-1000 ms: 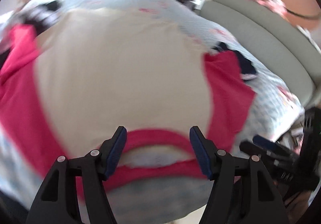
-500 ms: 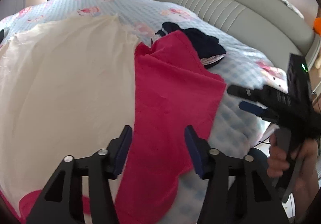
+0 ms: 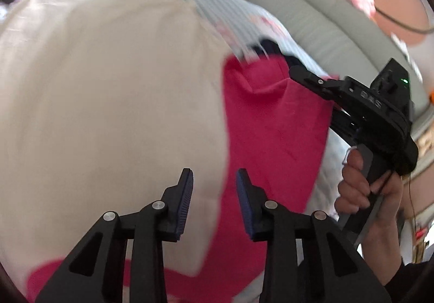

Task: Fold clothes

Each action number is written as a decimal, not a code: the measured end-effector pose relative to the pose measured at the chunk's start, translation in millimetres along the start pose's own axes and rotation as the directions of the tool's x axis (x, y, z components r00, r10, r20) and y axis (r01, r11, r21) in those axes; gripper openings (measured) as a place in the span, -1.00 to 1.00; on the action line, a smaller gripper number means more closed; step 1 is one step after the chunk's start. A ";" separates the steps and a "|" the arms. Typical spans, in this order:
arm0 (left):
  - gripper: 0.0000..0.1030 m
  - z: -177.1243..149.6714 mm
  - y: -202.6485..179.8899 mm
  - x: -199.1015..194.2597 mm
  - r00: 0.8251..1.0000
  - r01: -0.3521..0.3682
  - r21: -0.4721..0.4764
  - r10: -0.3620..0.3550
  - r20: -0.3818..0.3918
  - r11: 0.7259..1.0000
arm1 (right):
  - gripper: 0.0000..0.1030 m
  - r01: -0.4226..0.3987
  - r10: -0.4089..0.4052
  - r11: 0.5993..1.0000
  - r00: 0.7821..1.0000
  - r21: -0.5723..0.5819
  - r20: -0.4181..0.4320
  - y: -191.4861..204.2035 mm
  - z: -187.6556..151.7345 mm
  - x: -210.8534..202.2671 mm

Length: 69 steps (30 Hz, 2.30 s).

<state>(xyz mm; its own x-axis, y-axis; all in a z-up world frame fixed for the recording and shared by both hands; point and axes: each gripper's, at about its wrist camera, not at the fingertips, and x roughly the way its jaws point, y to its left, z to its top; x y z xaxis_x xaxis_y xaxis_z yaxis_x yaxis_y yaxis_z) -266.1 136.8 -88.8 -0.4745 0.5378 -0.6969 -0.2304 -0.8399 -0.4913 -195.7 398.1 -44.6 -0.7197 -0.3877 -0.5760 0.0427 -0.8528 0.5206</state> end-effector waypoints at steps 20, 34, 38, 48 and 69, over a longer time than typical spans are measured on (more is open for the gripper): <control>0.08 11.5 13.9 13.3 0.985 -0.168 0.082 0.170 -0.018 0.982 | 0.29 0.003 -0.016 0.998 0.975 -0.061 -0.222 48.9 -93.0 -17.1; -0.92 80.6 23.2 9.1 0.958 -0.271 0.021 0.268 0.098 0.962 | 0.35 0.062 -0.086 0.991 0.973 -0.116 -0.216 58.4 -73.4 8.1; -0.64 79.6 57.0 -7.6 0.955 -0.277 -0.130 0.288 0.068 0.952 | 0.43 0.112 -0.140 0.983 0.970 -0.146 -0.199 61.9 -65.1 26.3; -0.22 -6.5 18.8 -8.5 0.984 -0.166 0.047 0.168 -0.052 0.985 | 0.44 0.164 -0.214 0.962 0.950 -0.218 -0.228 71.5 -83.6 55.4; -0.24 58.0 25.4 6.7 0.953 -0.260 0.215 0.286 -0.097 0.941 | 0.40 0.222 -0.314 0.896 0.930 -0.385 -0.193 78.9 -25.7 49.7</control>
<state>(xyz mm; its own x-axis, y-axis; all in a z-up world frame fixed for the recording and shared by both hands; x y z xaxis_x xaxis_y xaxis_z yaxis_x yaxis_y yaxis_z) -324.4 114.9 -75.6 -0.4363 0.2797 -0.8552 -0.2761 -0.9462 -0.1686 -210.3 302.6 -48.4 -0.5485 -0.1605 -0.8206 0.1455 -0.9847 0.0954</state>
